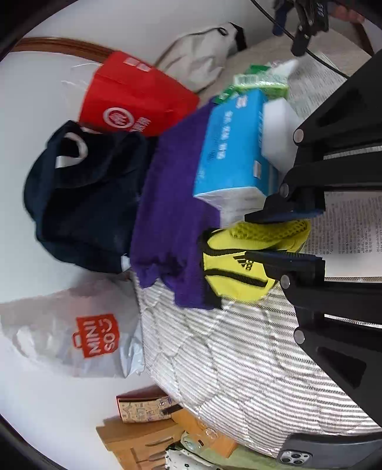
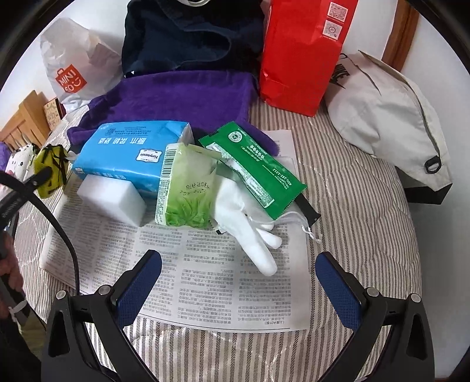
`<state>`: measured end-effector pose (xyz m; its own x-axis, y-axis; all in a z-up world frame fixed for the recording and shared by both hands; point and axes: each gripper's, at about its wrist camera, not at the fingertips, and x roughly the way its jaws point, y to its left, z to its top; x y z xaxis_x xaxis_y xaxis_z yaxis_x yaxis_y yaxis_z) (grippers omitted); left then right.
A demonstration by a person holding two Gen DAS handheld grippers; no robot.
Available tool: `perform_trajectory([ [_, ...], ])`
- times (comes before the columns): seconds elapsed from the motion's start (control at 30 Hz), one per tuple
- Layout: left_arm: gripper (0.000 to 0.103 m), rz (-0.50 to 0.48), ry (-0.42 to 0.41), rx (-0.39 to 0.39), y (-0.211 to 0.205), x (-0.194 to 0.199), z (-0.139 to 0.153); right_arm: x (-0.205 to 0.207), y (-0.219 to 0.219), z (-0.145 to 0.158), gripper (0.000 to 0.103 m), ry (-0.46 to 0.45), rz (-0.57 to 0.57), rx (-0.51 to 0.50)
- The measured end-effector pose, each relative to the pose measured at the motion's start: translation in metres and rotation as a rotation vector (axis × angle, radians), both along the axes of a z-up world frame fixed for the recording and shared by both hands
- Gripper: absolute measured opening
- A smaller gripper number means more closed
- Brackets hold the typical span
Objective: Organize soft objects
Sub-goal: 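Grasp the green-leaf tissue pack with the right tool while the left tool holds the pouch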
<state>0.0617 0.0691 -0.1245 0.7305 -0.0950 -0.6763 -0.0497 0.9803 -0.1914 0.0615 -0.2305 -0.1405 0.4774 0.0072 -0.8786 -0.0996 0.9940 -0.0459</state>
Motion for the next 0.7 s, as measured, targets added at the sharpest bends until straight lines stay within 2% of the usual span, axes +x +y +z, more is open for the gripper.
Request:
perform_trajectory([
  [0.13,0.017,-0.002,-0.008,0.013,-0.001,-0.003,0.006,-0.002,-0.005,0.002,0.103,-0.008,-0.013,0.013],
  [0.43,0.017,-0.009,-0.018,-0.039,0.003,-0.01,0.013,-0.003,-0.017,0.011,0.103,-0.043,-0.03,0.036],
  [0.57,0.017,-0.006,-0.01,-0.037,0.002,-0.009,0.012,0.007,-0.02,0.005,0.103,-0.04,-0.038,0.108],
  [0.7,0.017,-0.006,0.003,-0.039,0.004,-0.005,0.008,0.018,-0.004,-0.002,0.102,-0.041,0.0,0.186],
])
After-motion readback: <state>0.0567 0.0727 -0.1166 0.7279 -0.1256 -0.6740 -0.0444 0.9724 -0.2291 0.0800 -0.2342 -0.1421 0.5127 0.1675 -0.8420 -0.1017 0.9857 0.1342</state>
